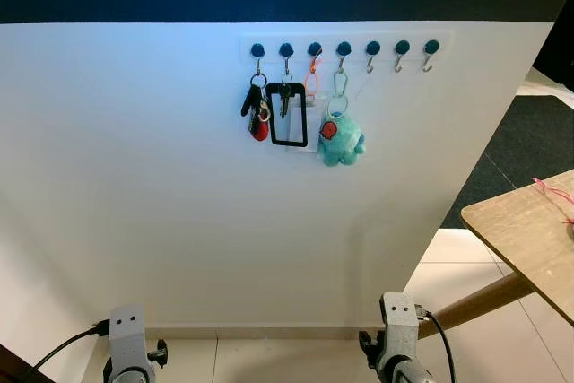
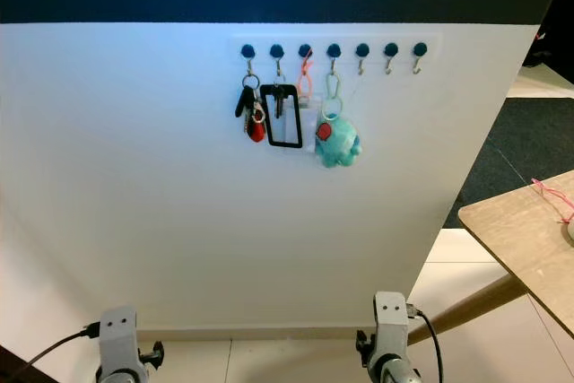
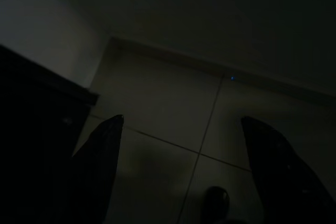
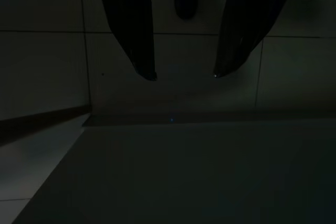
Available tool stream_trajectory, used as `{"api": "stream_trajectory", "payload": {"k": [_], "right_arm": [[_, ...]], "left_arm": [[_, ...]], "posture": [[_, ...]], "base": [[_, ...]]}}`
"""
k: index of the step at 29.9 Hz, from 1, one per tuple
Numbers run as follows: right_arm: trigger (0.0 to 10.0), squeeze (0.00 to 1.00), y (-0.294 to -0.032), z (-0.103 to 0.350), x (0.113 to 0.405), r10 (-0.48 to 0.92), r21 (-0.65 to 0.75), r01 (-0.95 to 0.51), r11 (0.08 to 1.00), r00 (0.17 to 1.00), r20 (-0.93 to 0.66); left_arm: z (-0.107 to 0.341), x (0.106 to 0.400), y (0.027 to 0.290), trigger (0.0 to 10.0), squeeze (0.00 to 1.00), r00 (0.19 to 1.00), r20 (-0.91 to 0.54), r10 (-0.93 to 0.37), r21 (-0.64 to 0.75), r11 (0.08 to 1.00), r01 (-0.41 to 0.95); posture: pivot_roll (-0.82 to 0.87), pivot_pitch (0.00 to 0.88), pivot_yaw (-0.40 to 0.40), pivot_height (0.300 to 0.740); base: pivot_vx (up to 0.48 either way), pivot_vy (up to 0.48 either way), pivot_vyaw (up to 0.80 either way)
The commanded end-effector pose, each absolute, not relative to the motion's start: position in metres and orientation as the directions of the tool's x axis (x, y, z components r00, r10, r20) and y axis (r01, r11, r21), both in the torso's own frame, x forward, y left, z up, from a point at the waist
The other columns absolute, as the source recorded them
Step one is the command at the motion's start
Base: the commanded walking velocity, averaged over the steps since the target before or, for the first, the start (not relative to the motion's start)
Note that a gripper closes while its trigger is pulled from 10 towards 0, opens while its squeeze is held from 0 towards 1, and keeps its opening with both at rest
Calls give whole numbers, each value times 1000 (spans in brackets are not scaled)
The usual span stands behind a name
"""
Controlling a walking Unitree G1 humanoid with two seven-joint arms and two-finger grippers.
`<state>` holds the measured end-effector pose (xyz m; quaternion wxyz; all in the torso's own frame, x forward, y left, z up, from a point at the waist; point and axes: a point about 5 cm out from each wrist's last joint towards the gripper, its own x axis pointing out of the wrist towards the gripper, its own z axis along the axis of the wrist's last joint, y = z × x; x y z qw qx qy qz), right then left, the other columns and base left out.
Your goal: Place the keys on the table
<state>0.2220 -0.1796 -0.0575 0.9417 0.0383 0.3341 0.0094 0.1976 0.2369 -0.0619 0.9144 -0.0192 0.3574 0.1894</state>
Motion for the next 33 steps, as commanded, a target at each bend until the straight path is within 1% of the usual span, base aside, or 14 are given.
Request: {"api": "stream_trajectory", "payload": {"k": [1,6,10,14,17,18,21,22,23,25,26,29,30,33], "right_arm": [[10000,0,-177,-58,222,51,85,4,996,774,-631],[10000,0,-177,-57,223,52,83,1,997,775,-630],[10000,0,-177,-56,225,56,80,-8,997,779,-624],[10000,0,-174,-51,232,74,73,-38,997,804,-590],[10000,0,-169,-39,244,93,11,-102,995,858,-504],[10000,0,-169,-39,244,93,11,-102,995,858,-504],[10000,0,-159,-21,255,160,-32,-185,982,915,-369],[10000,0,-156,1,266,191,-51,-205,978,961,-200],[10000,0,-158,17,274,164,-33,-168,985,982,-93],[10000,0,-160,28,279,140,-18,-140,990,990,-25],[10000,0,-160,28,279,140,-18,-140,990,990,-25],[10000,0,-165,80,298,89,-30,-85,996,965,245],[10000,0,-165,80,298,89,-30,-85,996,965,245],[10000,0,-171,124,311,37,-28,-28,999,904,426]], "left_arm": [[-63,195,239,10000,0,657,-665,355,96,913,-396],[-61,197,241,10000,0,657,-663,358,111,916,-386],[-62,196,241,10000,0,636,-673,378,188,919,-347],[-61,199,239,10000,0,645,-665,375,132,910,-393],[-58,206,229,10000,0,710,-639,296,168,954,-247],[-58,206,229,10000,0,710,-639,296,168,954,-247],[-53,214,222,10000,0,760,-606,237,166,971,-170],[-44,223,217,10000,0,820,-548,165,158,983,-92],[-36,231,213,10000,0,860,-503,90,147,989,-17],[-30,235,210,10000,0,880,-474,38,141,989,33],[-30,235,210,10000,0,880,-474,38,141,989,33],[9,255,195,10000,0,944,-277,-181,112,969,218],[9,255,195,10000,0,944,-277,-181,112,969,218],[46,265,170,10000,0,912,-126,-391,148,901,407]], "posture": [[34,30,7,740],[33,33,4,740],[33,35,3,740],[29,36,6,740],[27,40,8,740],[27,40,8,740],[19,44,14,740],[18,45,14,740],[15,49,18,740],[15,50,18,740],[15,50,18,740],[17,58,17,740],[17,58,17,740],[21,60,9,740]], "base": [[0,0,0],[0,0,0],[0,-480,0],[0,-120,0],[0,0,0],[0,0,0],[0,0,0],[0,0,0],[0,0,0],[0,0,0],[0,0,0],[0,0,0],[0,0,0],[0,0,0]]}}
